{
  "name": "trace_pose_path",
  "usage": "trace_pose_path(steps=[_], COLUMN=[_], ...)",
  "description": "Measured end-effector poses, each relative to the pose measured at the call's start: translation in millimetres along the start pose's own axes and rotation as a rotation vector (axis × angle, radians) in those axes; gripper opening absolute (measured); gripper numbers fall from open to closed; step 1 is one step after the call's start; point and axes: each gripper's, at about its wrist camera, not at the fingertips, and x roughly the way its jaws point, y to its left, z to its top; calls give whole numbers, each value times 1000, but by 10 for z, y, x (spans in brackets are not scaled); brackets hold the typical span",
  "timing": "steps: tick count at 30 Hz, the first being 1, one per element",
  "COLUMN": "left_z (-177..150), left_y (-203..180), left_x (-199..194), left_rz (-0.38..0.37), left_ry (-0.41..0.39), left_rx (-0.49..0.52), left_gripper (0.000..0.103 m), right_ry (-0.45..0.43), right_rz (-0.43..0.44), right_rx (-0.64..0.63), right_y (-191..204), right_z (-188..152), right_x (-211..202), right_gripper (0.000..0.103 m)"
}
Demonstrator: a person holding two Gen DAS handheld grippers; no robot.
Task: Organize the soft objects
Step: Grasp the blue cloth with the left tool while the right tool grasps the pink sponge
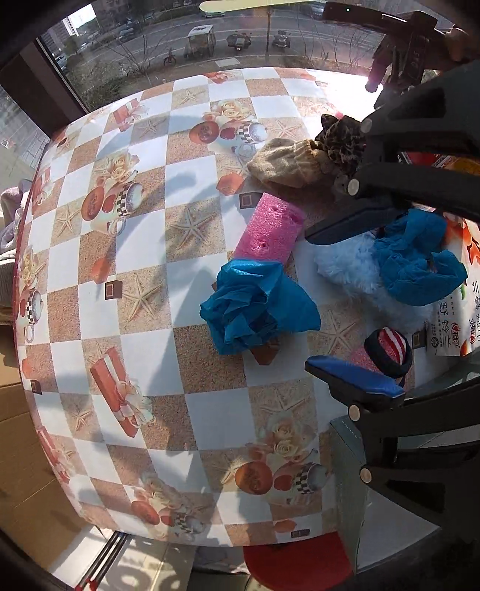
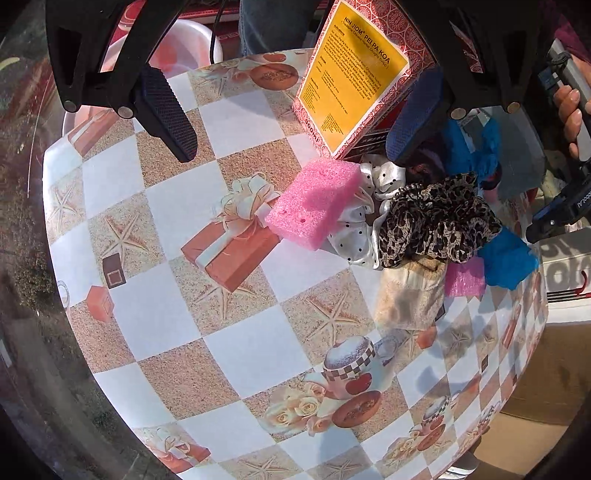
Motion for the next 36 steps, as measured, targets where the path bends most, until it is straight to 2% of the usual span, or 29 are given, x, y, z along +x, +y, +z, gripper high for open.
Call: trace_pose_path(steps=[1, 3, 7, 9, 11, 13, 14, 19, 23, 25, 30, 36], left_z=[29, 58, 88, 89, 105, 121, 129, 157, 181, 195, 190, 130], left_y=[33, 56, 103, 154, 195, 230, 240, 282, 303, 304, 320, 331], left_x=[-55, -106, 14, 79, 162, 229, 261, 401, 481, 551, 739, 941], left_rz=[9, 34, 80, 118, 120, 131, 139, 172, 214, 233, 286, 287], left_ry=[-25, -51, -21, -12, 2, 15, 19, 36, 39, 45, 62, 104], left_rx=[-4, 4, 8, -14, -44, -62, -66, -62, -30, 0, 44, 65], left_gripper=[80, 80, 81, 81, 81, 81, 81, 81, 81, 81, 81, 81], right_ry=[30, 75, 134, 122, 78, 25, 5, -70, -74, -66, -77, -72], right_rz=[-1, -29, -127, -197, -304, -378, -372, -153, -88, -77, -92, -189], right_rx=[-17, -52, -123, -161, -185, -154, -114, 80, 160, 171, 220, 206], right_y=[39, 106, 177, 167, 82, -124, -259, -826, -999, -1027, -1003, -821], right_z=[55, 129, 181, 168, 165, 185, 200, 141, -2, -130, -160, -108], right_x=[108, 296, 599, 661, 642, 551, 477, 129, 128, 255, 401, 579], right_gripper=[103, 103, 103, 103, 103, 103, 103, 103, 103, 103, 103, 103])
